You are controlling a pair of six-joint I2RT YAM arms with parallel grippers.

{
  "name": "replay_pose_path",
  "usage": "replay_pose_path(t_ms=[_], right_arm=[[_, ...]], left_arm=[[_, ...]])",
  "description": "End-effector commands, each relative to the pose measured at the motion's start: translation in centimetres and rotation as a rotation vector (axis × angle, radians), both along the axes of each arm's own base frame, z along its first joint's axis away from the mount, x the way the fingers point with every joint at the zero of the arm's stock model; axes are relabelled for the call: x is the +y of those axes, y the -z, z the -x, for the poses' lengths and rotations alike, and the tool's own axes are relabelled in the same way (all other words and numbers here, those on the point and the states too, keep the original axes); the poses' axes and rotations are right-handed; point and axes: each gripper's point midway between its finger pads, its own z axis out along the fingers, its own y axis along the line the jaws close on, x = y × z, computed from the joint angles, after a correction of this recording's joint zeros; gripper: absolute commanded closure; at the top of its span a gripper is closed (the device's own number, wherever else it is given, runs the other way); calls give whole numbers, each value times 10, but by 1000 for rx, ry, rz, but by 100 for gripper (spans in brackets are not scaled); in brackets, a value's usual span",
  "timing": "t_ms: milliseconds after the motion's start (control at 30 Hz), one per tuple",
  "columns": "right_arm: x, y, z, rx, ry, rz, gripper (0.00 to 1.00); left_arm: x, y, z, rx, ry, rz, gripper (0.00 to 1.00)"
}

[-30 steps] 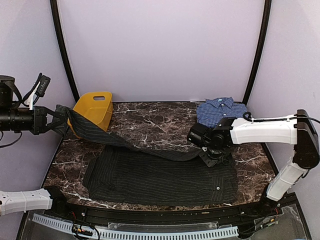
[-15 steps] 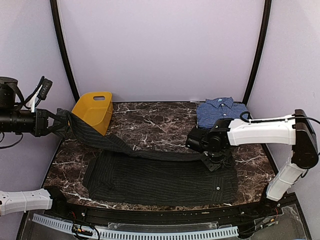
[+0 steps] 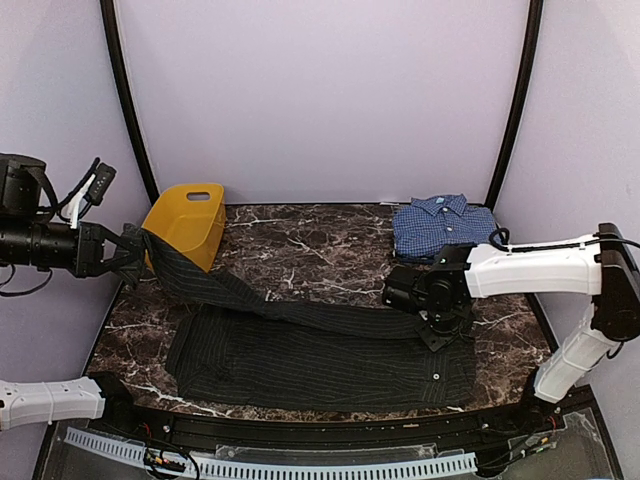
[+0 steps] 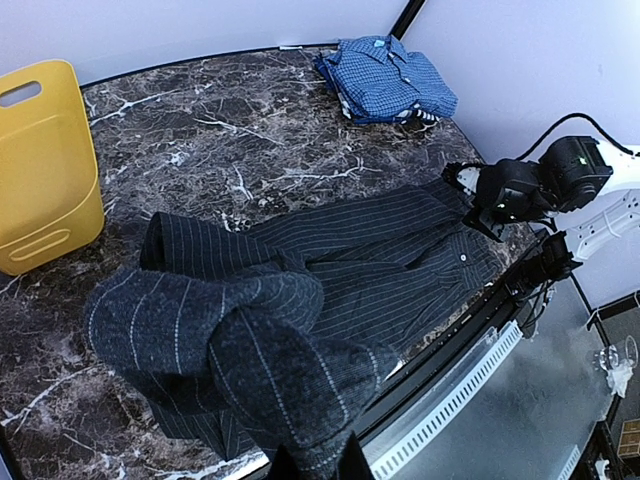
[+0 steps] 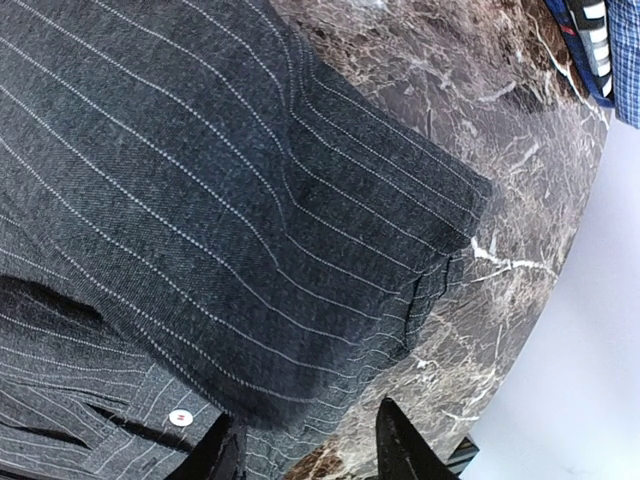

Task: Fold and stack the long sleeve shirts
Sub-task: Fold the 1/3-folded shirt at the center of the board.

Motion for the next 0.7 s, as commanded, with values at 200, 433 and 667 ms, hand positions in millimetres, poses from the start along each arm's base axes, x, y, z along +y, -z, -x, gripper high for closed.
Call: replay_pose_path(t_ms=[200,433,667], right_arm=[[20,-19,1,-23,-48,-100,43],[67,-25,-33,-113,-98,-362,45],[66,1,-69,-139,-73,-433,45]], left_arm=[[-11,-7,4,-36,80,33,100],[-14,-19,-5,-92,69,48,100],[-54,11,-14,-6,207,112,100]])
